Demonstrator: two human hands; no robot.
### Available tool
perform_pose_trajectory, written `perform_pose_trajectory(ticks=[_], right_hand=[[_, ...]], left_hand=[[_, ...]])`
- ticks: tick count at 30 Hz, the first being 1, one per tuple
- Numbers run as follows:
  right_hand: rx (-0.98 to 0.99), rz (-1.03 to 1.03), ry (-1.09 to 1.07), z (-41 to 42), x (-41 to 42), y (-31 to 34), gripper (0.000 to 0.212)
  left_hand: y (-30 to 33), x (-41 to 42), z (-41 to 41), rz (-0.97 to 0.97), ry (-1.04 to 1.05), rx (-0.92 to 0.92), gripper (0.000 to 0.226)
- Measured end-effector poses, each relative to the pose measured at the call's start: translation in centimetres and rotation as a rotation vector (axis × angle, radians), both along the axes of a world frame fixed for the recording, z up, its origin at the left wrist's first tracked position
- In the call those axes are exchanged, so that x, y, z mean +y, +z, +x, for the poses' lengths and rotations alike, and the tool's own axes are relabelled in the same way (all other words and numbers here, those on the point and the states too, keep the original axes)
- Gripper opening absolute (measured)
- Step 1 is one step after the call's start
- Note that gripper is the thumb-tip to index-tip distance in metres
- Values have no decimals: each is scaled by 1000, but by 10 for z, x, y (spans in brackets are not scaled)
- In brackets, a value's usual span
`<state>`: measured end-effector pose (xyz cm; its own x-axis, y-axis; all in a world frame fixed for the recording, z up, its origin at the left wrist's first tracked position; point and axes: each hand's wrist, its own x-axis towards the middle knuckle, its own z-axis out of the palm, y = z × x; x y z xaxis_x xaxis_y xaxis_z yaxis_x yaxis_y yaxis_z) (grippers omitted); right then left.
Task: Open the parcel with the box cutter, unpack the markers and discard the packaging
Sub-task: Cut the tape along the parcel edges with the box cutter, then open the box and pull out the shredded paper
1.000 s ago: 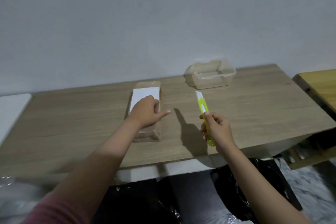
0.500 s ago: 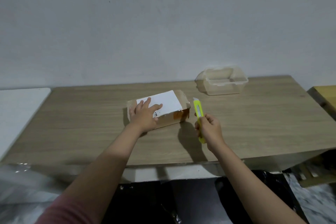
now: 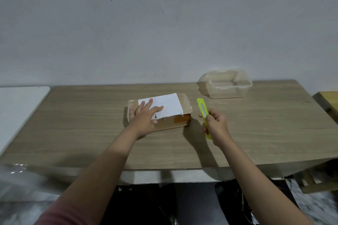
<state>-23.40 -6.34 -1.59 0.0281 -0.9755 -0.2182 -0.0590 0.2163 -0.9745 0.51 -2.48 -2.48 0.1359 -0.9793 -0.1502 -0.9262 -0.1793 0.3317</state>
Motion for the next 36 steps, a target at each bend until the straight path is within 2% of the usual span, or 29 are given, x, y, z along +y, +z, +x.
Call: perform_pose_trajectory(ticks=[3,8,10,15,23,27,32,36], right_hand=[[-12,11,1,-2,-5,-3,32],[-212,38,-54,-4,-25,-7,34],[-223,44,-110,-5,-39,-12,33],[73,-11,-73,-5,-71,-27,41],[564,-226,-137,19,-106,-54,37],[632,-228,-155,26,-121,-69,27],[791,-232,-166,32,-131,-78,33],[884,-308,-181,25,-118,-81,27]], left_hand=[[0,-1,2,-6,-10,1,60],[0,-7,4,-21,-38,13,60],[0,-9,5,-37,-53,15,60],[-3,-14,12,-86,-86,51,60],[-3,-20,18,-80,-125,73,58],[-4,-22,20,-82,-129,59,58],[-8,-20,19,-126,-114,61,59],[-9,-21,20,-120,-120,44,59]])
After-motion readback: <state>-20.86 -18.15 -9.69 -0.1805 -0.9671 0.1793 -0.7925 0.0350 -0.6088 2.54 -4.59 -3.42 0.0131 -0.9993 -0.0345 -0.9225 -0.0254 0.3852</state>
